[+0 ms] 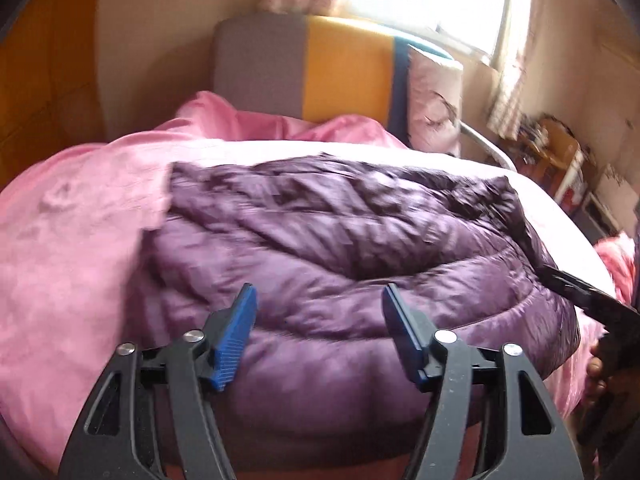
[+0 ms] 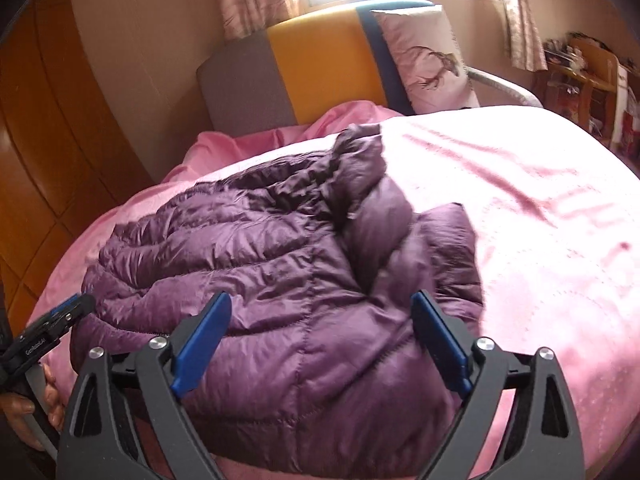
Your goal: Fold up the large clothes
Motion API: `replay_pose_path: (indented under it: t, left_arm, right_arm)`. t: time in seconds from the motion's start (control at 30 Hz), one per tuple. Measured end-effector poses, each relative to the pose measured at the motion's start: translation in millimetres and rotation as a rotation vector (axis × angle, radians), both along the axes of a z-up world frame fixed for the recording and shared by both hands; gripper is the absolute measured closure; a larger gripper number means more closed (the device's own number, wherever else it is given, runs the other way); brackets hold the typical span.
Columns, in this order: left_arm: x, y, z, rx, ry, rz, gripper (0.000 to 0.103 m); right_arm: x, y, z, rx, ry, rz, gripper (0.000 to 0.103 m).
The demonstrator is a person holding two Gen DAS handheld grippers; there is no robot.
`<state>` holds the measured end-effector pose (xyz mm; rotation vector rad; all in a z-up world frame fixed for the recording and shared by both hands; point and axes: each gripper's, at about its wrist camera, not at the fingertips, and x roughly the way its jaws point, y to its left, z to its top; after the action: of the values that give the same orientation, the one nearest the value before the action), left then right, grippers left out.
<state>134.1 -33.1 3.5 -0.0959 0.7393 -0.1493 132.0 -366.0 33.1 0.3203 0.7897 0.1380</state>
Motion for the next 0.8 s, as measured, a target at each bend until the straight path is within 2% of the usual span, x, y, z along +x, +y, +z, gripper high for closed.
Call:
replay_pose_path:
  t: [0.1, 0.2, 0.27, 0.3, 0.37, 0.4, 0.47, 0.57, 0.63, 0.8]
  left_arm:
    - [-12, 41, 0, -0.035, -0.011, 0.105, 0.029]
    - [-21, 84, -11, -0.089, 0.018, 0.226, 0.023]
    - [-20, 114, -27, -0.2, 0.096, 0.251, 0.022]
    - [-17, 127, -40, -0.309, 0.161, 0.219, 0.022]
    - [-13, 136, -58, -0.436, 0.229, 0.15, 0.028]
    - [-13, 137, -65, -0.475, 0.247, 0.118, 0.035]
    - [-16, 136, -67, -0.489, 0.235, 0.084, 0.045]
    - [-23, 136, -66, -0.51, 0.229, 0.035, 0.059]
    - [-31, 135, -66, -0.52, 0.231, 0.011, 0.064]
    - [-61, 137, -59, -0.501, 0.244, -0.036, 0.064]
  right_arm:
    - [-5, -18, -12, 0.024, 0.064, -0.062, 0.008]
    - [-11, -31, -29, 0.101, 0.123, -0.081, 0.005]
    - [-12, -32, -41, 0.172, 0.166, -0.058, 0.005]
    - [-14, -31, -43, 0.185, 0.163, -0.046, 0.006]
    - [-15, -26, -43, 0.184, 0.159, -0.029, 0.023]
    - [-16, -25, -42, 0.191, 0.162, -0.022, 0.028]
    - [-19, -22, -40, 0.184, 0.159, 0.002, 0.05]
    - [-27, -19, -36, 0.186, 0.156, 0.034, 0.067]
    - [-34, -21, -33, 0.193, 0.161, 0.046, 0.07]
    - [-66, -31, -27, 0.208, 0.193, 0.103, 0.071]
